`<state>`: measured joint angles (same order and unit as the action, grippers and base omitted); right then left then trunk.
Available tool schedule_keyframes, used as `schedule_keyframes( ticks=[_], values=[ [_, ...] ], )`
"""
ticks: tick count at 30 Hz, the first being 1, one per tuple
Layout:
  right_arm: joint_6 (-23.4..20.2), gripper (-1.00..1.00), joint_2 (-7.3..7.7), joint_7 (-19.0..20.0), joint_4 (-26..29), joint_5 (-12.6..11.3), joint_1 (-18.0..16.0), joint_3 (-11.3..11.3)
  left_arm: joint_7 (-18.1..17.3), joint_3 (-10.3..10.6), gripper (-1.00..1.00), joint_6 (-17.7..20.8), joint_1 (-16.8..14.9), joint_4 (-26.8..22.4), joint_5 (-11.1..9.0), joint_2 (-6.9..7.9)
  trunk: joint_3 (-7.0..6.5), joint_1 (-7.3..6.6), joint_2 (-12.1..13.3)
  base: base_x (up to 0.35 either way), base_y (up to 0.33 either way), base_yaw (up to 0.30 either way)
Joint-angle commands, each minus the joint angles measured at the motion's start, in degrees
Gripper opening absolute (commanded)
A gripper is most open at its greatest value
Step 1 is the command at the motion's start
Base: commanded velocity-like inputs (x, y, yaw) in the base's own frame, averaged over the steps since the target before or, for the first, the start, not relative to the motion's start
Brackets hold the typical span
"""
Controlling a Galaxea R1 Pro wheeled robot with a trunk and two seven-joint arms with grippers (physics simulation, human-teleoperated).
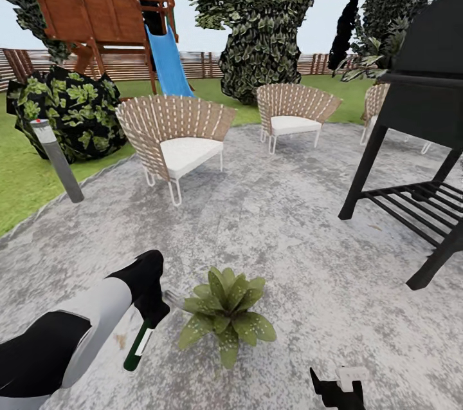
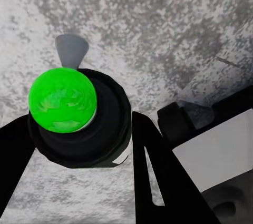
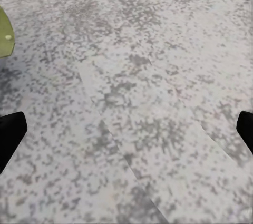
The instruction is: Pick up the pesticide atomizer in the garden and spray insectifuge to fully cover both potted plants in the garden.
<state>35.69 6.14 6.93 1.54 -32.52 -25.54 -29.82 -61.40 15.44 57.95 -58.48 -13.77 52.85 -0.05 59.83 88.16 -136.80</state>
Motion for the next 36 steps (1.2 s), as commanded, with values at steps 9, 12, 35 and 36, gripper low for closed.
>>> schedule_keyframes(
  ticks=[9,12,35,36],
  values=[
    [0.2,1.00,-0.10,0.5,-0.1,-0.6,0.0,-0.1,-0.6,-0.2,-1.00,0.3,0.1,-0.1,0.6,0.27,0.05,0.00,0.0,0.002,0.003,-0.093],
    [0.2,1.00,-0.08,0.5,-0.1,-0.6,0.0,-0.1,-0.6,-0.2,-1.00,0.3,0.1,-0.1,0.6,0.30,0.05,0.00,0.0,0.000,0.000,-0.273],
    [0.2,1.00,-0.08,0.5,-0.1,-0.6,0.0,-0.1,-0.7,-0.1,-1.00,0.1,0.9,0.0,0.6,-0.01,0.05,0.00,0.0,-0.041,0.060,-0.091],
    [0.2,1.00,-0.08,0.5,-0.1,-0.6,0.0,-0.1,-0.7,-0.2,-1.00,0.1,0.9,0.0,0.6,0.05,0.05,0.00,0.0,0.000,0.024,0.000]
  ],
)
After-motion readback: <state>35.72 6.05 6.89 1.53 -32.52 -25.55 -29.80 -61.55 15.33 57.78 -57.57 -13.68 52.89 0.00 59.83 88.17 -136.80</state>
